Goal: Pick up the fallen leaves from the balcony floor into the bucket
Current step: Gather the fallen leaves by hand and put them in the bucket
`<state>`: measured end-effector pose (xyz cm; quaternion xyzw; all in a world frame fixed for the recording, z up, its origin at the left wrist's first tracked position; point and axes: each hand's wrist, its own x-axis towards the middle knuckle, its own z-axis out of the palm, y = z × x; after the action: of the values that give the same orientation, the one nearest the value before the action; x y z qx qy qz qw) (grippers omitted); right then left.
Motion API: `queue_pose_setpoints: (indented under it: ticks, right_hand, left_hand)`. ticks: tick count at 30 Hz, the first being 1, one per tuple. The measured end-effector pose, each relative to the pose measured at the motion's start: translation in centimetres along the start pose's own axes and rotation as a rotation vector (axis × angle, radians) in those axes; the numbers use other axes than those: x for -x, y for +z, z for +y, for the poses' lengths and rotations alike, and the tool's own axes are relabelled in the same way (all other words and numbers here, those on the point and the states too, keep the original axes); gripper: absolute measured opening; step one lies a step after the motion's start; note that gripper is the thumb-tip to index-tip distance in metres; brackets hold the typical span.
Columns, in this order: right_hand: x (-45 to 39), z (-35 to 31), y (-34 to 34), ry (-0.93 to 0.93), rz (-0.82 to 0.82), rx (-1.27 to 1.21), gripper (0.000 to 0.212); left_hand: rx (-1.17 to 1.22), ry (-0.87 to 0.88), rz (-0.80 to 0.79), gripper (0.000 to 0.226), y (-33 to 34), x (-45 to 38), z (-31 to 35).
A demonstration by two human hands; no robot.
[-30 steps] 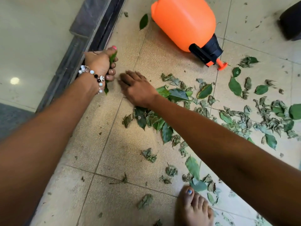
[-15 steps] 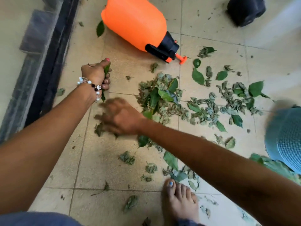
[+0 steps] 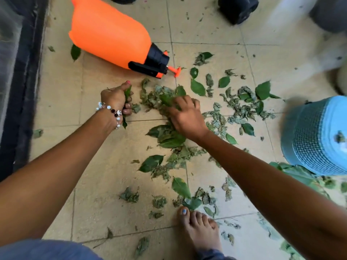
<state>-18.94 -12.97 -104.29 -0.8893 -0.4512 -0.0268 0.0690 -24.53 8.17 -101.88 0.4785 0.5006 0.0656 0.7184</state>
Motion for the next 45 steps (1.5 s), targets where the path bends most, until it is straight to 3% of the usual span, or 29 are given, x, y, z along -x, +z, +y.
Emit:
queue_pose_setpoints:
  ticks: [4,7,10,14,17,20,22,25,29,31,33,35,37,39,41,43,45]
  right_hand:
    - [-0.9,1.6,-1.0,0.401,-0.075,-0.241,0.049]
    - [-0.9,1.9,-1.2,0.270,-0.383,-0.158,0.067]
    - [-0.3,1.7,-0.1,0.169,-0.410,-0.237,0.040]
    - [-0.5,2.7,-0.8,0.373,-0.276,-0.416,0.021]
    - [-0.9,4.2,-3.1,0.673,-0.076,-0.848,0.017]
    - [-1.6,4.6,-4.6,0.923,0.195,-1.433,0.017]
    - [-2.3,4.4,-5.0,0.976,0.310,-1.495,0.022]
    - [-2.3,3.5,-5.3,0.945,0.391,-1.435,0.026]
    - [-1.5,2.1,-5.4,0.674,0.332,-0.907,0.027]
    - [-1.2,2.0,-5.3,0.448,0.232,-0.773,0.029]
    - [-1.0,2.6,-5.1,0.334,0.038,-0.750,0.032]
    - [-0.7,3.3,-5.1,0.340,-0.084,-0.841,0.039]
    - [-0.4,3.6,-5.8,0.467,0.039,-1.089,0.039]
    - [0.2,4.4,-5.9,0.616,0.090,-1.088,0.035]
    - [1.1,5.1,-5.3,0.668,-0.143,-0.783,0.048]
    - [2.3,4.5,-4.3,0.656,-0.457,-0.523,0.079]
    - [2.8,3.0,-3.6,0.584,-0.574,-0.443,0.097]
  left_hand:
    - [-0.043,-0.003,-0.032,0.025,3.5,0.5,-0.5]
    - [-0.055,0.000,-0.053,0.024,5.2,0.8,-0.8]
    - [-0.051,-0.013,-0.060,0.027,6.1,1.0,-0.7]
    - [-0.100,-0.013,-0.102,0.033,7.1,1.6,-0.8]
    - [-0.160,-0.010,-0.150,0.033,8.3,2.3,-1.0]
    - [-0.184,-0.047,-0.188,0.045,10.2,3.0,-1.3]
    - [-0.215,-0.069,-0.202,0.044,11.3,3.9,-1.5]
    - [-0.176,-0.154,-0.337,0.048,12.5,4.7,-1.7]
    - [-0.052,-0.295,-0.376,0.057,14.1,6.1,-1.6]
    - [-0.001,-0.282,-0.315,0.053,14.4,6.5,-1.0]
    - [0.019,-0.227,-0.255,0.045,14.3,5.9,-0.6]
    - [0.011,-0.173,-0.164,0.034,13.7,4.5,-0.3]
    - [0.003,-0.151,-0.101,0.028,13.1,3.7,-0.3]
    - [-0.010,-0.141,-0.078,0.029,12.7,3.5,-0.2]
    - [-0.009,-0.131,-0.051,0.026,12.3,3.5,0.2]
    - [0.013,-0.124,-0.007,0.024,12.0,3.3,0.5]
    - [0.026,-0.126,0.008,0.020,11.8,3.2,0.6]
